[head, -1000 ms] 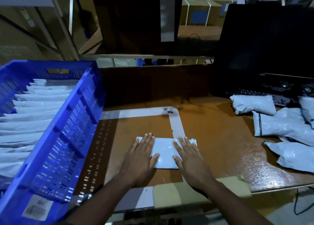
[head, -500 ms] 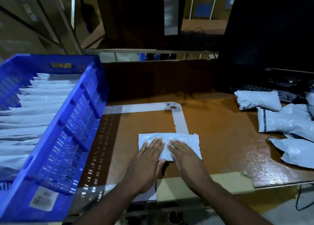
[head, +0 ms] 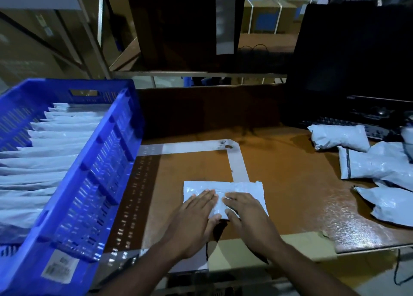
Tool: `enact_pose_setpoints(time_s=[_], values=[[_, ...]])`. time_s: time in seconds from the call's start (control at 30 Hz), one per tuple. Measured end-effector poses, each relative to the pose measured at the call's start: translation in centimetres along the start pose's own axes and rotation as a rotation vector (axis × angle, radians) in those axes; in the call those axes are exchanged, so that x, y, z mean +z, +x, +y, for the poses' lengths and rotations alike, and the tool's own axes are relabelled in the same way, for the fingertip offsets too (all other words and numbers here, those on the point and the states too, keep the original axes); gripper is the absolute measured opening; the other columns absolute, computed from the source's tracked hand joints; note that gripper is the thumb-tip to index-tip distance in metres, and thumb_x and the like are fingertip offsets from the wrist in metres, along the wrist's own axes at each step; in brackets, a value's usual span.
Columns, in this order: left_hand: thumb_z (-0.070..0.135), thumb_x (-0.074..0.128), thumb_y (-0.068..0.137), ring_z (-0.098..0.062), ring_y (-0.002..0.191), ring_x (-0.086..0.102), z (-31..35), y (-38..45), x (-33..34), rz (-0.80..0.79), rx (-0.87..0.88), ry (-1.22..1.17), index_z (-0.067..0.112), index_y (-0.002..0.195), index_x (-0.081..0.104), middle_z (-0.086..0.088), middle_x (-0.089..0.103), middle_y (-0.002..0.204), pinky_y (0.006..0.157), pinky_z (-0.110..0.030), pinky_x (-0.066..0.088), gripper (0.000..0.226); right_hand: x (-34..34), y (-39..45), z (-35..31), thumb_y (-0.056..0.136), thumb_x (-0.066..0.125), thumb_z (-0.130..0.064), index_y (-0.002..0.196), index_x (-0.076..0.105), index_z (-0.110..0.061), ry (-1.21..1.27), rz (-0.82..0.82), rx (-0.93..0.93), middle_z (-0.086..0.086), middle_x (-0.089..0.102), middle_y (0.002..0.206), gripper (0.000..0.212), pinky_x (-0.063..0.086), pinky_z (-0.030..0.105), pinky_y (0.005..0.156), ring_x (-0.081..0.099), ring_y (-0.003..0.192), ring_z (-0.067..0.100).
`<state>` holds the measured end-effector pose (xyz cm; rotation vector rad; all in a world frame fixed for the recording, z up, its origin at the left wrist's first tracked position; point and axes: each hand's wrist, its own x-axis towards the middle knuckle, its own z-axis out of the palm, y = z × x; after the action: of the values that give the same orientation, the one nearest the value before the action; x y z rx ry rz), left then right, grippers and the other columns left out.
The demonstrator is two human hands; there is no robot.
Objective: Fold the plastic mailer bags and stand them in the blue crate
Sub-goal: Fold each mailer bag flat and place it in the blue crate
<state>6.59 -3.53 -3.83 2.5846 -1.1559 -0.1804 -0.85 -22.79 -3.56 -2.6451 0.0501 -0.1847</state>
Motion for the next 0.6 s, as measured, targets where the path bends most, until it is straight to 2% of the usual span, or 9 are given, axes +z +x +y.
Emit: enact_pose_setpoints(time_s=[0.1,0.13,0.17,0.23,0.3,0.4,0.53,0.6], values=[[0.059,0.014,0.100,-0.008,0.143,0.037,0.0,1.6,-1.5,0.138,-0.076,-0.039,0.031,0.152,0.042,0.014,0.040,0.158,0.112,-0.032,0.038,0.065,-0.5,1.6,-0.4,0.101,0.052,-0.033,0.134,0.060,-0.027,-0.011,0.069,0.041,-0.007,0.053,0.138,0.034,0.038,0.031,0.106,0.045,0.127,0.011],[0.057,0.021,0.101,-0.010,0.139,0.042,0.1,2.0,-1.4,0.168,-0.110,-0.044,0.030,0.150,0.044,0.013,0.044,0.155,0.108,-0.032,0.042,0.061,-0.2,1.8,-0.5,0.101,0.050,-0.035,0.137,0.057,-0.026,-0.046,0.084,0.068,-0.005,0.051,0.141,0.037,0.037,0.032,0.106,0.045,0.129,0.014],[0.056,0.024,0.102,-0.011,0.140,0.041,0.1,2.2,-1.1,0.157,-0.138,-0.031,0.027,0.152,0.043,0.011,0.042,0.156,0.111,-0.032,0.039,0.060,0.2,1.8,-0.6,0.102,0.045,-0.038,0.141,0.054,-0.024,-0.097,0.079,0.091,-0.003,0.049,0.144,0.042,0.035,0.033,0.109,0.044,0.132,0.016],[0.055,0.018,0.102,-0.012,0.150,0.029,0.0,2.2,0.3,0.102,-0.145,0.056,0.019,0.159,0.031,0.004,0.028,0.165,0.123,-0.033,0.021,0.068,1.5,1.7,-0.7,0.103,0.029,-0.044,0.147,0.049,-0.017,-0.219,0.033,0.068,0.002,0.048,0.151,0.055,0.029,0.035,0.117,0.043,0.140,0.019],[0.055,0.013,0.102,-0.011,0.155,0.016,-0.3,1.8,1.6,0.088,-0.129,0.112,0.017,0.161,0.022,0.002,0.014,0.169,0.127,-0.038,0.010,0.071,2.1,1.3,-0.3,0.105,0.019,-0.045,0.153,0.040,-0.014,-0.274,-0.029,0.036,0.003,0.039,0.158,0.061,0.017,0.035,0.121,0.033,0.147,0.017],[0.057,0.009,0.102,-0.010,0.156,0.003,-0.9,1.6,2.0,0.076,-0.120,0.127,0.019,0.163,0.014,0.003,0.002,0.170,0.127,-0.039,0.008,0.072,1.6,0.8,0.4,0.105,0.010,-0.054,0.159,0.024,-0.020,-0.256,-0.064,0.034,-0.003,0.020,0.165,0.066,-0.003,0.031,0.123,0.010,0.153,0.010],[0.063,0.012,0.102,-0.012,0.156,-0.008,-1.2,1.0,2.1,0.059,-0.117,0.137,0.021,0.163,0.014,0.001,0.000,0.170,0.127,-0.042,0.008,0.073,1.0,-0.4,1.2,0.100,0.001,-0.065,0.161,0.008,-0.028,-0.255,-0.123,0.056,-0.013,-0.003,0.166,0.072,-0.006,0.039,0.123,-0.014,0.152,0.005],[0.065,0.010,0.101,-0.011,0.156,-0.007,-1.4,1.3,1.9,0.052,-0.119,0.125,0.022,0.163,0.013,0.003,-0.001,0.170,0.127,-0.039,0.005,0.076,0.7,0.0,1.4,0.096,-0.002,-0.068,0.161,0.003,-0.030,-0.248,-0.141,0.065,-0.016,-0.009,0.164,0.075,-0.007,0.038,0.124,-0.018,0.150,0.003]])
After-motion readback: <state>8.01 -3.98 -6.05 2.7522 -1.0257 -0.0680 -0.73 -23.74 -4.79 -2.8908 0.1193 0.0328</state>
